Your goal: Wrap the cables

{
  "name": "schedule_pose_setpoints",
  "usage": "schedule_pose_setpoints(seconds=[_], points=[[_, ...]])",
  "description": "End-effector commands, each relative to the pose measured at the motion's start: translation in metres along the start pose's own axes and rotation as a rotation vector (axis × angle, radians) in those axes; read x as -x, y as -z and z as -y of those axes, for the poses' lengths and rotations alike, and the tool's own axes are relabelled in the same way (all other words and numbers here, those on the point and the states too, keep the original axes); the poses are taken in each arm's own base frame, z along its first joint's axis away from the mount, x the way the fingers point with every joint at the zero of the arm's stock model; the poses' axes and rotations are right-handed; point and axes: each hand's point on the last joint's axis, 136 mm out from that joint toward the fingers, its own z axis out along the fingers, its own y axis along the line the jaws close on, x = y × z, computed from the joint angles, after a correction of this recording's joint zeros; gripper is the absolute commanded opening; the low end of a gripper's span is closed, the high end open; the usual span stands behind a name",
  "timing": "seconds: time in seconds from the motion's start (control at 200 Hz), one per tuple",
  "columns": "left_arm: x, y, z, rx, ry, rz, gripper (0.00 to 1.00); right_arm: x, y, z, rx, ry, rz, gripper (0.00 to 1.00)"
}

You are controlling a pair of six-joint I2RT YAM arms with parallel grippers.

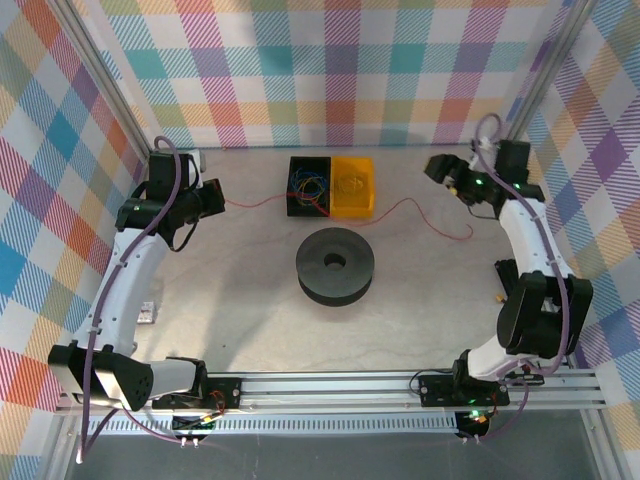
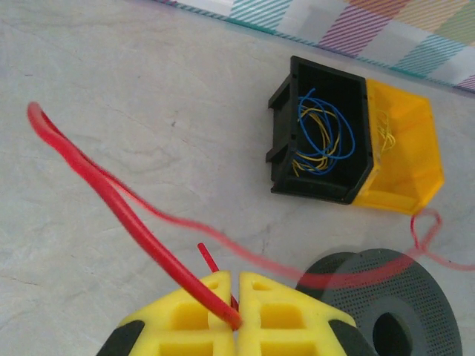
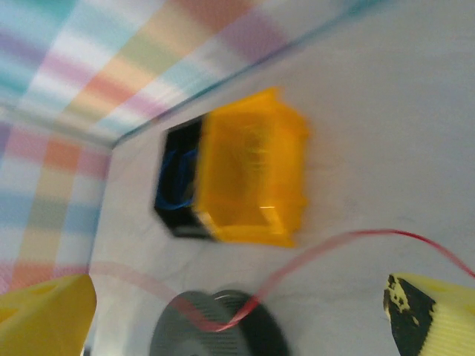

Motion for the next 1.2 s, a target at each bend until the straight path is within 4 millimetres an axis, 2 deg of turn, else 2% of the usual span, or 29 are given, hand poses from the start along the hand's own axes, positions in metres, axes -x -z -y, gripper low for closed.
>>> schedule_pose_setpoints(seconds=[0.0, 0.095, 0.195, 0.275, 0.41, 0.535, 0.675, 0.84, 1.195], points=[[0.013, 0.012, 0.020, -0.096, -0.045, 0.055, 0.00, -0.007, -0.005, -0.111, 0.235, 0.425, -0.068, 0.99], [0.014, 0.010, 0.029, -0.145, -0.051, 0.062, 0.00, -0.028, -0.026, -0.167, 0.334, 0.597, -0.145, 0.99], [0.015, 0.011, 0.040, -0.208, -0.057, 0.064, 0.00, -0.045, -0.050, -0.211, 0.429, 0.737, -0.197, 0.99], [0.018, 0.014, 0.051, -0.268, -0.070, 0.070, 0.00, -0.062, -0.076, -0.236, 0.489, 0.799, -0.251, 0.99], [0.021, 0.018, 0.067, -0.360, -0.095, 0.076, 0.00, -0.086, -0.117, -0.264, 0.604, 0.823, -0.332, 0.99], [0.023, 0.020, 0.080, -0.434, -0.115, 0.075, 0.00, -0.099, -0.153, -0.271, 0.678, 0.779, -0.375, 0.97], [0.026, 0.018, 0.083, -0.454, -0.126, 0.082, 0.00, -0.112, -0.173, -0.276, 0.745, 0.740, -0.399, 0.96], [0.030, 0.011, 0.083, -0.445, -0.126, 0.082, 0.00, -0.130, -0.182, -0.280, 0.792, 0.720, -0.436, 0.95], [0.034, 0.004, 0.081, -0.433, -0.108, 0.092, 0.00, -0.145, -0.190, -0.280, 0.802, 0.720, -0.465, 0.88]])
